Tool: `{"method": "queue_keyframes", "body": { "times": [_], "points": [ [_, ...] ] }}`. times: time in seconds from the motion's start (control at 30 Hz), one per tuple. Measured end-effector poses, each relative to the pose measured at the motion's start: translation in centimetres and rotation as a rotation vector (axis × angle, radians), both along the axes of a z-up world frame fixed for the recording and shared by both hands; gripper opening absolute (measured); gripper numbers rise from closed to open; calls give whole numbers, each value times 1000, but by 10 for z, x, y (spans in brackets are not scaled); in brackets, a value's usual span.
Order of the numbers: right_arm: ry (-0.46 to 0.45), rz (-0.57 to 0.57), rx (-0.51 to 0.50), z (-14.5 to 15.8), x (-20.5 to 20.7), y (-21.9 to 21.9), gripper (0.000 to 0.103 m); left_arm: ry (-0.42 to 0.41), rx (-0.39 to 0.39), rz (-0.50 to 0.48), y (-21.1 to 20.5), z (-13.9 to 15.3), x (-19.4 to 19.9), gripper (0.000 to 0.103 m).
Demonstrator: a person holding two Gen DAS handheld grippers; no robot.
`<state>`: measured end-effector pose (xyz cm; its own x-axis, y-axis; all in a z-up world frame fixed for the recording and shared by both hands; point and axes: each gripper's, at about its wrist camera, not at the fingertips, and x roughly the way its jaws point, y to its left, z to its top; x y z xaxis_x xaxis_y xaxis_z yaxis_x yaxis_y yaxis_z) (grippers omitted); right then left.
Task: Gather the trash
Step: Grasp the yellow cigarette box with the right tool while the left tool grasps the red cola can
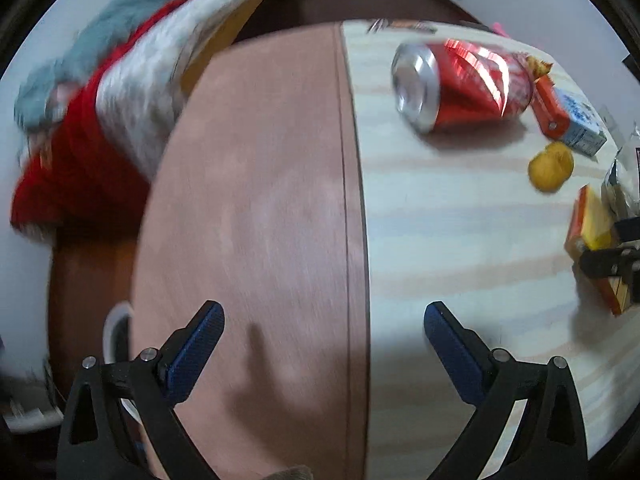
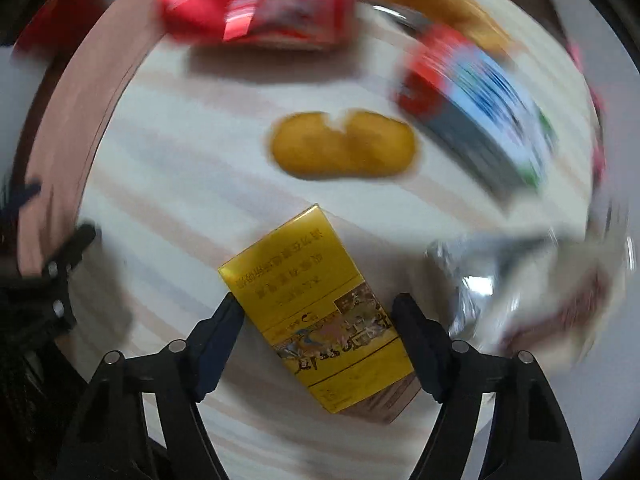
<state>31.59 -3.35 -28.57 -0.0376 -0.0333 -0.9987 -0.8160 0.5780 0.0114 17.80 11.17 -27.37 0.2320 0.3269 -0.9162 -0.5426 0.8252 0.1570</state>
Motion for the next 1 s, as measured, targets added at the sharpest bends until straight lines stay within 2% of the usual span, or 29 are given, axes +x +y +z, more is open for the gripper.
{"method": "queue_keyframes", "body": {
  "times": [0.03,0.1,0.2,0.27,0.4,0.57,0.67,0.73,0.8,1.0],
  "points": [
    [1,-82,34,5,6,-7,76,-3,38,-36,2,8,9,103],
    [-55,-223,83,18,18,-19,75,-13,105,-108,4,22,28,103],
    [-94,-419,172,33,39,-35,74,-37,174,-276,6,51,67,103],
    [-93,-522,217,39,54,-43,74,-26,159,-398,6,62,93,103],
    [-66,-604,241,38,71,-50,73,69,106,-639,-3,58,147,103],
    [-36,-651,237,24,82,-53,73,223,-25,-785,-11,20,184,101],
    [-21,-673,244,13,84,-55,73,261,-104,-816,-16,5,195,101],
    [-15,-672,246,9,87,-58,73,265,-103,-820,-18,-1,196,100],
    [-12,-658,239,6,89,-57,73,250,-95,-814,-20,-5,196,87],
    [13,-613,189,-6,90,-53,74,143,-148,-723,-13,-3,188,87]
  ]
}}
